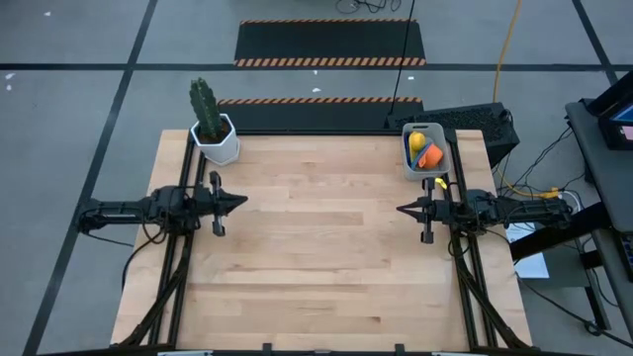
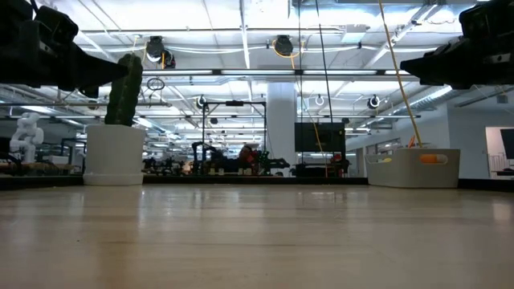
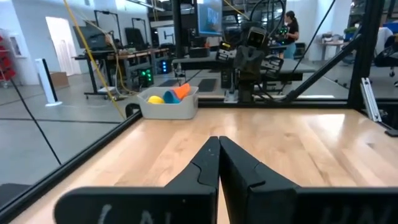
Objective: Nest measuring cups in basket
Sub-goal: Return to Home Position
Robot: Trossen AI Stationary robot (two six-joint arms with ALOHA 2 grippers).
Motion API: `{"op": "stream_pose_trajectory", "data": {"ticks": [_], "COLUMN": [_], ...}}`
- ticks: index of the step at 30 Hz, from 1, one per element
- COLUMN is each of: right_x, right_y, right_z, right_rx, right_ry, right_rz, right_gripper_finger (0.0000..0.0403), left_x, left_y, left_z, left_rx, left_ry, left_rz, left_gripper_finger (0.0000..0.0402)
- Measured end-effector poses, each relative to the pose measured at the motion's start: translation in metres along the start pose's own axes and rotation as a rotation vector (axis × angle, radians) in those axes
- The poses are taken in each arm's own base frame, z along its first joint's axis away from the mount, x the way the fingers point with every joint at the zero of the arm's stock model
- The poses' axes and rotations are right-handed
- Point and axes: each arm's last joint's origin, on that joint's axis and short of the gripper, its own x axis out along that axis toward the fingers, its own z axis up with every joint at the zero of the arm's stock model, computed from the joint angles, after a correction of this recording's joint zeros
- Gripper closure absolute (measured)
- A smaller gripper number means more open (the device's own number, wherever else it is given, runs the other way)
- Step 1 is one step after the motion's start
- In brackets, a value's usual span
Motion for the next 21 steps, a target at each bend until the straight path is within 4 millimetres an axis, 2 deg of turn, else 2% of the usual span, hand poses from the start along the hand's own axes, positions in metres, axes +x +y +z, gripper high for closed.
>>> {"op": "stream_pose_trajectory", "data": {"ticks": [13, 21], "right_x": [0.0, 0.0], "right_y": [0.0, 0.0], "right_z": [0.0, 0.0], "right_rx": [0.0, 0.0], "right_ry": [0.0, 0.0], "right_rz": [-0.001, -0.001], "right_gripper_finger": [0.0403, 0.0403], "left_x": [0.0002, 0.0002], "left_y": [0.0001, 0.0001], "left_z": [0.0004, 0.0008], "left_rx": [-0.018, -0.018], "left_ry": [-0.008, -0.014], "left_rz": [0.001, 0.002], "left_gripper_finger": [0.0398, 0.037]}}
